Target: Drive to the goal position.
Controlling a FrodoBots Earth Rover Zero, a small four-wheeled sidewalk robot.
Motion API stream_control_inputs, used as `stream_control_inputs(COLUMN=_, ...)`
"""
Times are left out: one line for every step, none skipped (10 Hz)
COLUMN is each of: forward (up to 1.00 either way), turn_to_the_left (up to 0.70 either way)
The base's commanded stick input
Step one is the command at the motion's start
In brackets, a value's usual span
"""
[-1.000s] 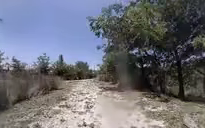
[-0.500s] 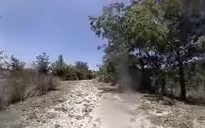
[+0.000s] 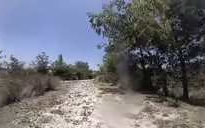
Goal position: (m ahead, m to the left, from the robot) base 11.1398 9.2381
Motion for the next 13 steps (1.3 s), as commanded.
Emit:
stream_control_inputs(forward=0.3, turn_to_the_left=0.47)
stream_control_inputs(forward=0.3, turn_to_the_left=0.75)
stream_control_inputs(forward=0.3, turn_to_the_left=0.75)
stream_control_inputs(forward=0.3, turn_to_the_left=0.75)
stream_control_inputs(forward=0.3, turn_to_the_left=0.0)
stream_control_inputs(forward=0.3, turn_to_the_left=0.0)
stream_control_inputs(forward=0.3, turn_to_the_left=0.0)
stream_control_inputs(forward=0.3, turn_to_the_left=0.0)
stream_control_inputs(forward=0.3, turn_to_the_left=0.0)
stream_control_inputs(forward=0.3, turn_to_the_left=0.0)
stream_control_inputs(forward=0.3, turn_to_the_left=0.0)
stream_control_inputs(forward=0.3, turn_to_the_left=0.0)
stream_control_inputs(forward=0.3, turn_to_the_left=0.0)
